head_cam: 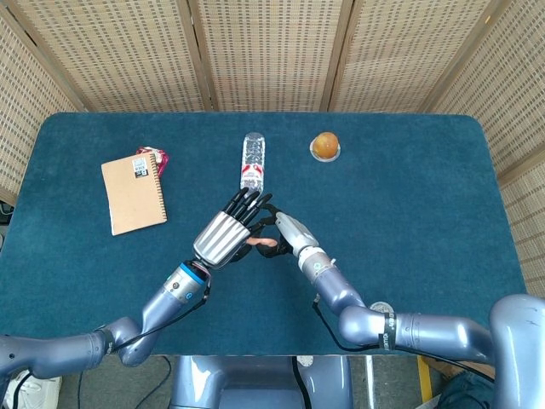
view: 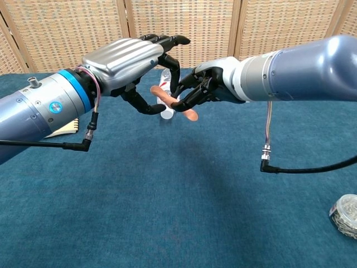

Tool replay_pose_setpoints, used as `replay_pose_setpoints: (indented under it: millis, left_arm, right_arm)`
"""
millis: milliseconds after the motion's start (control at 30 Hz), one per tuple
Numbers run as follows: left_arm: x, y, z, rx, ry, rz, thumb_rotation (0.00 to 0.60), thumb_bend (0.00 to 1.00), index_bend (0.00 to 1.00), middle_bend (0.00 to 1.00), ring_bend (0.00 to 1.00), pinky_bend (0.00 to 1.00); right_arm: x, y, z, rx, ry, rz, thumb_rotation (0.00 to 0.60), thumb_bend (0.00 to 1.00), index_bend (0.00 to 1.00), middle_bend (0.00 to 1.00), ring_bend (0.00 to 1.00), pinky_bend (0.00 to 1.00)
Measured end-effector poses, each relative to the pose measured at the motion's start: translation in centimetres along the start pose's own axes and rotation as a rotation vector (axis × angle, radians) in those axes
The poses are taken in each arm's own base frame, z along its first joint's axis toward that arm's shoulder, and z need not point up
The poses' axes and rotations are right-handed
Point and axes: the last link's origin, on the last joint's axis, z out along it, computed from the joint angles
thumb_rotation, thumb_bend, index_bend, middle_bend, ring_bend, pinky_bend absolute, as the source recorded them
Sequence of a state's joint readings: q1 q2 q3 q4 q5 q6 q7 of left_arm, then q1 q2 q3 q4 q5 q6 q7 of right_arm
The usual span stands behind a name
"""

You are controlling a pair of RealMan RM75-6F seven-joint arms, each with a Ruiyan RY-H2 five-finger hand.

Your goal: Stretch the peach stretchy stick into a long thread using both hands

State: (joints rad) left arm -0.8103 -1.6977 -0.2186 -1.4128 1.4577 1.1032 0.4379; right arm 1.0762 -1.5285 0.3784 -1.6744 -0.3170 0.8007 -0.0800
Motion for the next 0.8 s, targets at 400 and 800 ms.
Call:
replay_pose_setpoints:
  millis: [400, 800]
  left_arm:
    - [0.04, 0.46, 0.35, -0.002, -0.002, 0.000, 0.600, 0.36, 0.55, 0.00, 0.00, 0.00]
    - [0.01, 0.66, 0.42, -0.002, -0.003, 0.003, 0.600, 0.43, 0.60, 0.00, 0.00, 0.00]
  right_arm:
    - [-0.18, -0.19, -0.13, 0.006, -0.004, 0.001, 0.600, 0.58, 0.66, 0.12, 0.00, 0.00]
    - [-0.18, -0.15, -0.23, 0.007, -0.005, 0.000, 0.600, 0.58, 0.66, 0.12, 0.00, 0.00]
